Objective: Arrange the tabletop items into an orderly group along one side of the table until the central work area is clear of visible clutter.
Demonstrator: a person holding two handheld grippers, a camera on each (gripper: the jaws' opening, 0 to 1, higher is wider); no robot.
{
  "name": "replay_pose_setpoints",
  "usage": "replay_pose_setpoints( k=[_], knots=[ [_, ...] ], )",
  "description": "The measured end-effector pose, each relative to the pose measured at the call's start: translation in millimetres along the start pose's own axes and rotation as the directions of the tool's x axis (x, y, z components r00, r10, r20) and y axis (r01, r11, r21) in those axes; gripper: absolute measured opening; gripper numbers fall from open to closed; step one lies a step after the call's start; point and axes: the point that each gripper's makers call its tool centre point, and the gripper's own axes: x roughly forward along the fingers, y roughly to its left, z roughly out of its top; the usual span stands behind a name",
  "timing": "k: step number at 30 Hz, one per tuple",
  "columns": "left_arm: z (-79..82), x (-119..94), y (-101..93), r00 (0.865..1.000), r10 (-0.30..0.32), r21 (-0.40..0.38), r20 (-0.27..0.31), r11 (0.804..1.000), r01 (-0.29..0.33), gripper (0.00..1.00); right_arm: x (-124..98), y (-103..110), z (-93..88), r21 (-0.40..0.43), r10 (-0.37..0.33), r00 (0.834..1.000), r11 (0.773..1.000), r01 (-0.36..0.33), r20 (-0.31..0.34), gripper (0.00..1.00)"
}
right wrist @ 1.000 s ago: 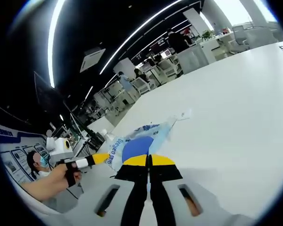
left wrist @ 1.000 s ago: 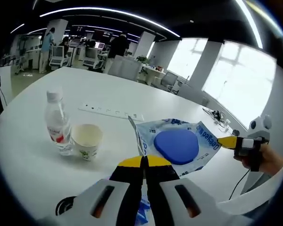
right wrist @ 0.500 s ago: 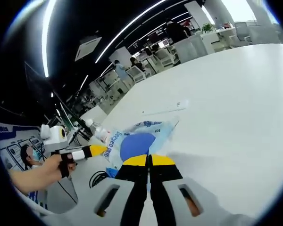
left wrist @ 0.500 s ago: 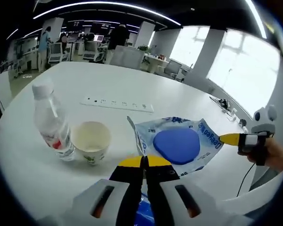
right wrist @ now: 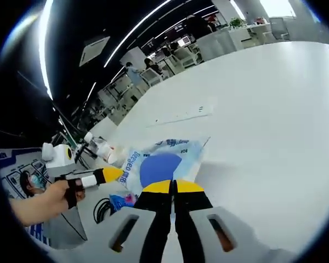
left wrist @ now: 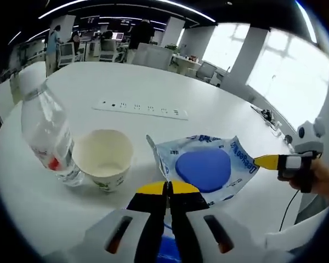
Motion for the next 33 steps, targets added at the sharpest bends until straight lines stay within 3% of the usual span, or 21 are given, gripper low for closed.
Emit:
replay_pose_setpoints(
  k=[9,15,33],
  knots=[
    [-4.5,9,12.8,1.000,0.021,-0.047,0.008,0.999,-0.021,0.00,12,-8,-14.0,-0.001,-0.020,1.000,1.000,0.020,-0.022,0.00],
    [-18.9,13,23.8,0.999,0.049,-0.065,-0.016,0.997,-0.050,0.00,22,-17,-21.9,0.010,-0.046,0.998,0.999,0.047,-0.050,0.00],
    [-32.9,24,44.4,0.995,0.096,-0.005,-0.027,0.995,-0.096,0.00,30,-38,-33.0,-0.013,-0.112,0.989,0.994,0.111,-0.098,0.00]
  ],
)
